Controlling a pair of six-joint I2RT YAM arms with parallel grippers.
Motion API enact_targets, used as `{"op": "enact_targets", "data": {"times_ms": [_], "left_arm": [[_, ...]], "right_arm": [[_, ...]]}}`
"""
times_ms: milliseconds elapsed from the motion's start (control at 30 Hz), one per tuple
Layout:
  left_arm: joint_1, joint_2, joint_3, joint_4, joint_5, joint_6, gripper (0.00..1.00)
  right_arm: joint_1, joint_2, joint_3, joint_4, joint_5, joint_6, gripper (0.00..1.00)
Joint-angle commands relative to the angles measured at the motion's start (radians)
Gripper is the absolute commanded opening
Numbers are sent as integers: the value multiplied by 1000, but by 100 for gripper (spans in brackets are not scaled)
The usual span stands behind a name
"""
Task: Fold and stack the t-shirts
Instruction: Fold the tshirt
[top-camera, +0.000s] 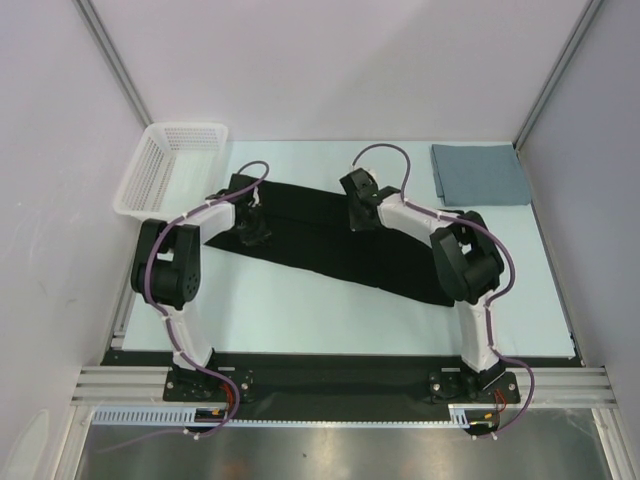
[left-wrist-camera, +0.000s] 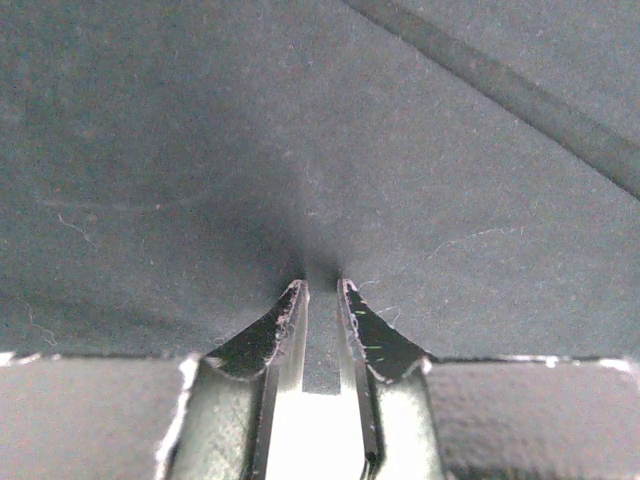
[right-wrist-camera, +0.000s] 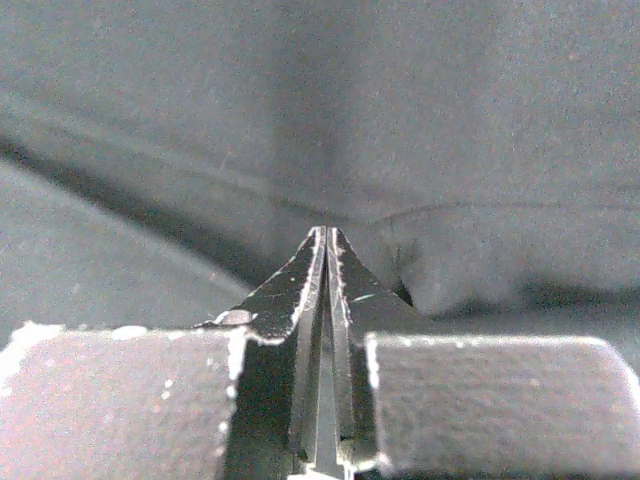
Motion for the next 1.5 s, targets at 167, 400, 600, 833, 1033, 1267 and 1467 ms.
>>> {"op": "enact_targets", "data": {"times_ms": [167,400,600,833,1033,1267,1467], "left_arm": [[-57,-201,-111,101,128,32,50],[-211,-178,-119,382,376,-174,67],[-369,-85,-78,631,452,-502,69],[-513,35,-93,806,387,-773,67],[-561,83,-55,724,331,-820,57],[-590,129,-17,669,300,-882,48],[-598,172,43,589,283,-868,50]], "right_arm": [[-173,-319,16,-203,-237,4,46],[-489,-486,-133,-289,-424,1,58],[-653,-545,-270,-275,-495,18,59],[-712,-569,-336,-252,-534,33,59],[-720,-588,-382,-237,-570,33,59],[-718,-637,-428,-214,-581,33,59],[-717,-638,-428,-214,-587,30,59]]}}
